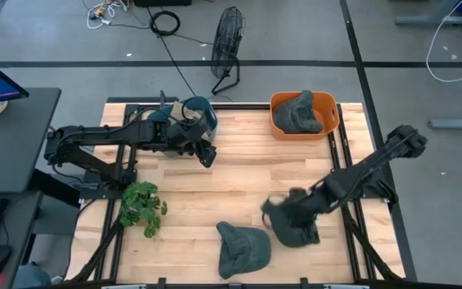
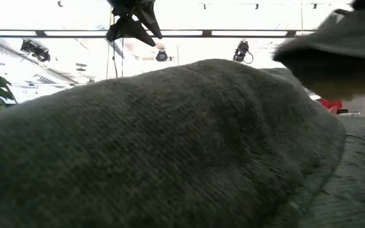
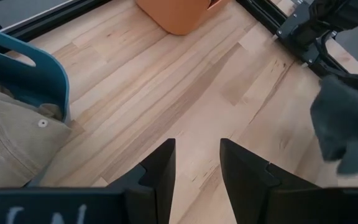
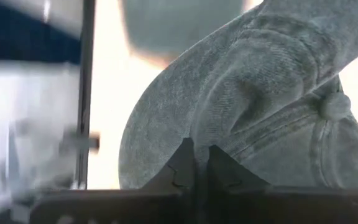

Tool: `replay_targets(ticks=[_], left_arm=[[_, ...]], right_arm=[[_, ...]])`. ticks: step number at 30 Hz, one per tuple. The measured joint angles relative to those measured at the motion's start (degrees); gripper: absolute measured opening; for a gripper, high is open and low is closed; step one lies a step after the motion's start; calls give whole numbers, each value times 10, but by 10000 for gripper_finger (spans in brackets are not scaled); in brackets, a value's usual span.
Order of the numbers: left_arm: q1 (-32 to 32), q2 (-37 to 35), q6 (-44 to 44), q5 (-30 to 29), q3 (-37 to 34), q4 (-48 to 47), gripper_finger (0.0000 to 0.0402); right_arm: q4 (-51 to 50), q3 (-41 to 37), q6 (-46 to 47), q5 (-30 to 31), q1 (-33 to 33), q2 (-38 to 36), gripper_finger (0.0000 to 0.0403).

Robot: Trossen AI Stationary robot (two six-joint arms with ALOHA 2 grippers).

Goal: Pick & Place hat
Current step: Put the right gray cap into the orange bin

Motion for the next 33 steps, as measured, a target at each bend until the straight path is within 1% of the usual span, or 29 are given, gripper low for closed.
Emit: replay_targets(ticks=[4,7,11,16,19,23,25,28,31,33], left_arm=[[0,0,0,0,0,0,131],[0,0,-1,0,0,0,131],[0,0,-5,0,0,0,131],[0,0,-5,0,0,1,131],[0,0,-5,0,0,2,131],[0,0,-5,0,0,8,131],[0,0,-5,0,0,15,131],[0,0,-5,0,0,22,131],[0,0,-7,0,0,23,131],[0,0,-20,0,0,23,131]], right_arm=[[0,0,63,69,-50,-71,13],[-2,0,116,147,-91,-122,12],[-5,0,199,236,-151,-182,13],[-20,0,207,362,-227,-230,12],[-21,0,209,417,-286,-240,12],[-20,0,227,448,-383,-238,12],[-18,0,237,451,-435,-233,12],[-15,0,242,448,-505,-227,11],[-10,0,243,440,-561,-217,11],[-8,0,260,420,-596,-206,11]])
